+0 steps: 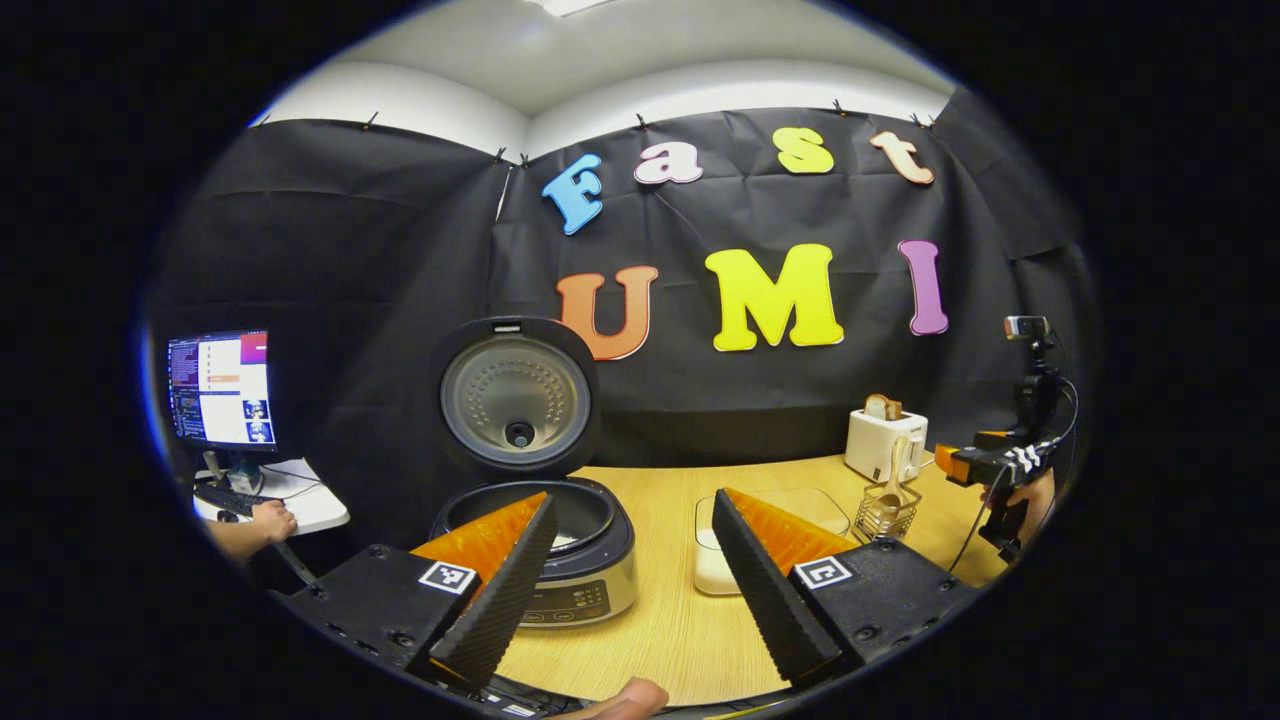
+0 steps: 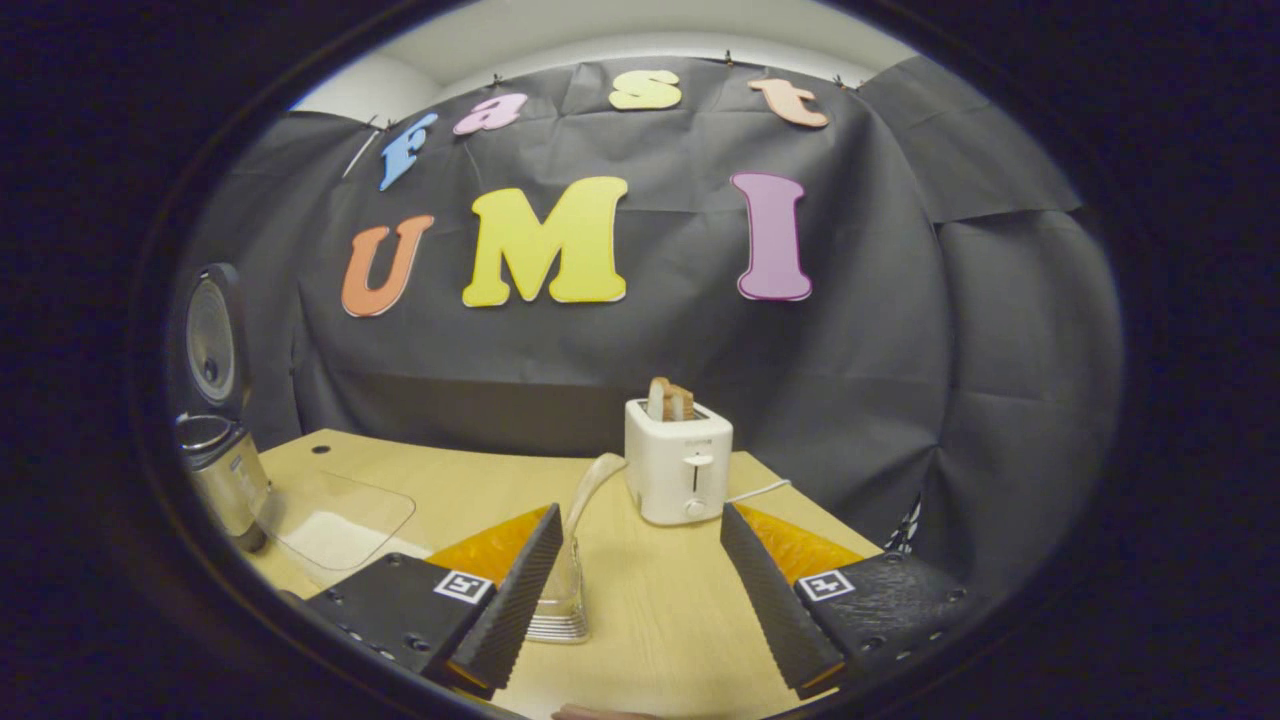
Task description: Close the left gripper, press the button to open the rice cooker; take a wooden spoon from the chopstick holder with the right hand, scoop a spoonful of rice and pour it into the rice cooker, then put the wooden spoon back into the chopstick holder.
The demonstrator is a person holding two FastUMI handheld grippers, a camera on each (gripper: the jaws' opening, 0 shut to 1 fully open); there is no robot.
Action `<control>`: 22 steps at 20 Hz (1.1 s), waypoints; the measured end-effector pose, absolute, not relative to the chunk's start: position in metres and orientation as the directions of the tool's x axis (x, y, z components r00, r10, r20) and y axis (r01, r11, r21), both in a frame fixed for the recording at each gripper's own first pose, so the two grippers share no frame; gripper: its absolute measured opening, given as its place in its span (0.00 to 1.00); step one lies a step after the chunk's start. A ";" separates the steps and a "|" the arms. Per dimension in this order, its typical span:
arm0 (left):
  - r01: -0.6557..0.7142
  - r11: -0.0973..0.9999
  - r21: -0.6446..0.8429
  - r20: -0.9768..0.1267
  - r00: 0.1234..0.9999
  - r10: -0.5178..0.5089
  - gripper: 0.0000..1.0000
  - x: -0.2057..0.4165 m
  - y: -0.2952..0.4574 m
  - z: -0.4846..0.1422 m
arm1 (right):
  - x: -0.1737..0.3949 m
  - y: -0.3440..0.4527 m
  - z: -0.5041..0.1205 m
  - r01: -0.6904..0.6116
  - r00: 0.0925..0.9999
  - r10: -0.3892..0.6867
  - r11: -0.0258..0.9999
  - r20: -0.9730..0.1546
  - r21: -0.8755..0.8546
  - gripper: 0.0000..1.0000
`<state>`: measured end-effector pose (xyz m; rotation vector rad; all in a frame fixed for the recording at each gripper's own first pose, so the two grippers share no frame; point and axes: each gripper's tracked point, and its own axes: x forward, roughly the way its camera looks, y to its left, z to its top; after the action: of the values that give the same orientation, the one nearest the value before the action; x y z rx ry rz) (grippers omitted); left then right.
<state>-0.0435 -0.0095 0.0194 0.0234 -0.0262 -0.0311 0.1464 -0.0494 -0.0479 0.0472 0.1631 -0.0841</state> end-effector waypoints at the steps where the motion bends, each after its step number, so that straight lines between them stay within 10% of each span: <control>1: 0.032 0.999 0.025 0.023 0.999 -0.032 0.99 -0.042 -0.009 0.018 | 0.155 -0.043 -0.050 0.077 0.983 -0.068 0.996 -0.171 0.047 0.95; 14: 0.008 0.998 -0.056 -0.035 0.999 -0.009 0.99 -0.028 0.017 0.001 | 0.265 -0.010 -0.112 0.068 0.891 -0.012 0.992 -0.454 0.107 0.93; 19: -0.002 0.999 -0.039 -0.041 0.999 0.001 0.99 -0.026 0.021 -0.003 | 0.281 -0.004 -0.121 0.056 0.865 -0.002 0.994 -0.502 0.092 0.76; 22: -0.001 0.999 -0.034 -0.053 0.999 0.000 0.99 -0.026 0.022 -0.005 | 0.283 -0.004 -0.129 0.071 0.845 -0.015 0.994 -0.534 0.084 0.36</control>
<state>-0.0258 0.0221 -0.0053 -0.0339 0.0528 0.0005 0.2830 -0.0036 -0.1288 0.1015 0.5624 -0.0453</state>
